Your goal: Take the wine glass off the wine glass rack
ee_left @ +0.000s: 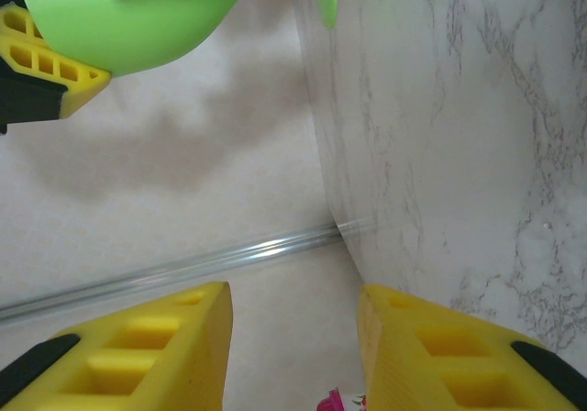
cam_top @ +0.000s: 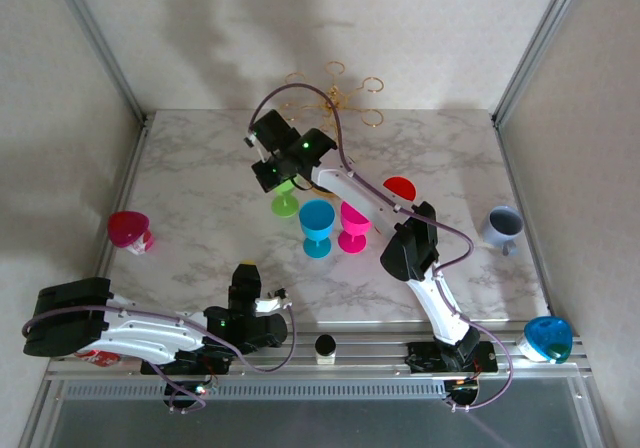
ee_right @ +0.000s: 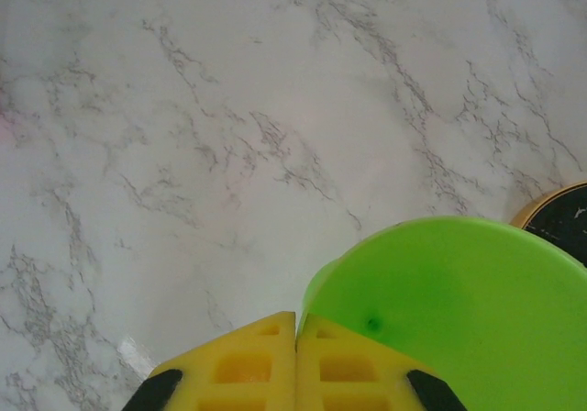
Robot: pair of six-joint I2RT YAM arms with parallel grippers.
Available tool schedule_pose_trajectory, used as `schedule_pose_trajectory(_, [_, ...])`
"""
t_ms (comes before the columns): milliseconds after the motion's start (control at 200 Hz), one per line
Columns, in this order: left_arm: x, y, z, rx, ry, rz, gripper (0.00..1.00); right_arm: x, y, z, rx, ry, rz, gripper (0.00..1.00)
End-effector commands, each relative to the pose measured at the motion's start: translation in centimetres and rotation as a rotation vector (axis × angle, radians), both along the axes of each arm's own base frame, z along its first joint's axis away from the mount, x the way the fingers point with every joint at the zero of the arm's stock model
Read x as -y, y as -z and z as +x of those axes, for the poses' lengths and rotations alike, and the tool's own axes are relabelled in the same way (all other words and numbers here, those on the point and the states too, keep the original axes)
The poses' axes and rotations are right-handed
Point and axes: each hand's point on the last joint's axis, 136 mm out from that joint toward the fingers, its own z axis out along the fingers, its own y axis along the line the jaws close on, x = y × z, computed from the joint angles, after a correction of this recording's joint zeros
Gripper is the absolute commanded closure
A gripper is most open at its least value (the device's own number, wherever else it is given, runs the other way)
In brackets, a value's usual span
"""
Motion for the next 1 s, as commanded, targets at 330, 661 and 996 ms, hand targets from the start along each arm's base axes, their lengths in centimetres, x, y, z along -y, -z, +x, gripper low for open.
schedule_pose_trajectory(330, [0.4,-0.6,0.0,0.013,0.001,-0.037,0.59,-0.8,2.1,0.1,0.013,0.026,-0.02,1.0])
schedule_pose_trajectory(661, [0.4,-0.7,0.0,0.013,0.001,-0.039,0.59,-1.2,3.2,-0.4,-0.007,0.019,-0.029,1.0])
schedule_pose_trajectory(996, [0.5,-0.7,0.0,0.012,0.003,-0.044,0.59,-1.1,4.3,-0.7,-0.018,0.024,-0.051,0.91])
